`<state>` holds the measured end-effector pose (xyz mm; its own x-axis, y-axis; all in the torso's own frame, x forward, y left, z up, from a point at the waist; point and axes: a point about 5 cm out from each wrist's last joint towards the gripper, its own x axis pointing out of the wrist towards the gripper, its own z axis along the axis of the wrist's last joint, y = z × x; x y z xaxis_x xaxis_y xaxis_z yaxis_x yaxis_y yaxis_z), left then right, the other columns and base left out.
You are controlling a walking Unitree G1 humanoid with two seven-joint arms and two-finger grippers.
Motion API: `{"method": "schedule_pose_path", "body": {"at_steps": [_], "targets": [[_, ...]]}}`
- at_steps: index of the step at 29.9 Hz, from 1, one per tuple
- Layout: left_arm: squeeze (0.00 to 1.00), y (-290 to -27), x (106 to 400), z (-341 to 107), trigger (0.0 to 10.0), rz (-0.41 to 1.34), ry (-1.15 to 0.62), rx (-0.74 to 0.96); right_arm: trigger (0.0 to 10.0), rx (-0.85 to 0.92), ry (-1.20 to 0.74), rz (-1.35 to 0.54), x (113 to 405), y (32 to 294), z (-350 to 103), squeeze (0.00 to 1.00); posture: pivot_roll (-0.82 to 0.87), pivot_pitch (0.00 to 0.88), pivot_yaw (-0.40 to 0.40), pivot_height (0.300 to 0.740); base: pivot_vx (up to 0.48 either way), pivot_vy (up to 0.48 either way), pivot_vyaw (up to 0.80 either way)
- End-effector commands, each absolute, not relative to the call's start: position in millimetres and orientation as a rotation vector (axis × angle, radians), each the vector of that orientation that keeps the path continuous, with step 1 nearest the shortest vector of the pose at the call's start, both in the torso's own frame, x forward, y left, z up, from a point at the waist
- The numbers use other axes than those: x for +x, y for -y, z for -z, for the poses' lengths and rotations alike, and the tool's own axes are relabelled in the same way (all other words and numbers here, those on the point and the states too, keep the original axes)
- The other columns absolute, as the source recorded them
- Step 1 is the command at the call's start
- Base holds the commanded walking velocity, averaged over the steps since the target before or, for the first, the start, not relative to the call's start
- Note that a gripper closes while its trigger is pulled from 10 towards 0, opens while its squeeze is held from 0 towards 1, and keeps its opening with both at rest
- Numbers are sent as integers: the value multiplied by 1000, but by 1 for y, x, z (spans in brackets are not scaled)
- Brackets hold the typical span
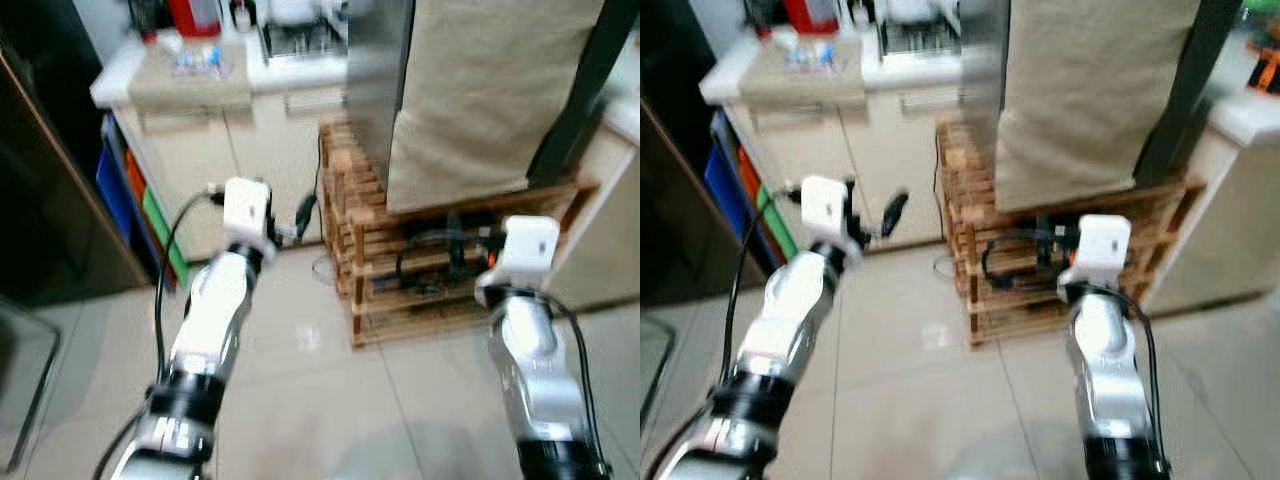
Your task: Restocking fridge
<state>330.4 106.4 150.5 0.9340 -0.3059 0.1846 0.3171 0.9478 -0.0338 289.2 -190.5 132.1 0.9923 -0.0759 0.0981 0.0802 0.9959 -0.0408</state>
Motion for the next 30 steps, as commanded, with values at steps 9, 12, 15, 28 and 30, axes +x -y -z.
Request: {"method": "schedule_pose_path", "body": {"at_steps": [9, 12, 15, 28, 30], "targets": [[0, -110, 338, -164, 10000, 273, 220, -100, 10000, -71, 156, 58, 296, 193, -148, 0, -169, 0, 65, 740, 455, 0, 0], [0, -108, 338, -164, 10000, 275, 219, -102, 10000, -76, 155, 50, 296, 192, -148, 0, -170, 0, 61, 740, 455, 0, 0], [0, -107, 340, -165, 10000, 275, 221, -104, 10000, -77, 155, 38, 298, 189, -148, 0, -168, 0, 55, 740, 454, 0, 0], [0, -109, 344, -172, 10000, 274, 247, -96, 10000, -89, 168, 57, 307, 196, -155, 0, -162, 0, 57, 740, 455, 0, 0], [0, -109, 344, -173, 10000, 269, 246, -97, 10000, -89, 169, 64, 307, 196, -155, 0, -162, 0, 58, 740, 409, 0, 0]]}}
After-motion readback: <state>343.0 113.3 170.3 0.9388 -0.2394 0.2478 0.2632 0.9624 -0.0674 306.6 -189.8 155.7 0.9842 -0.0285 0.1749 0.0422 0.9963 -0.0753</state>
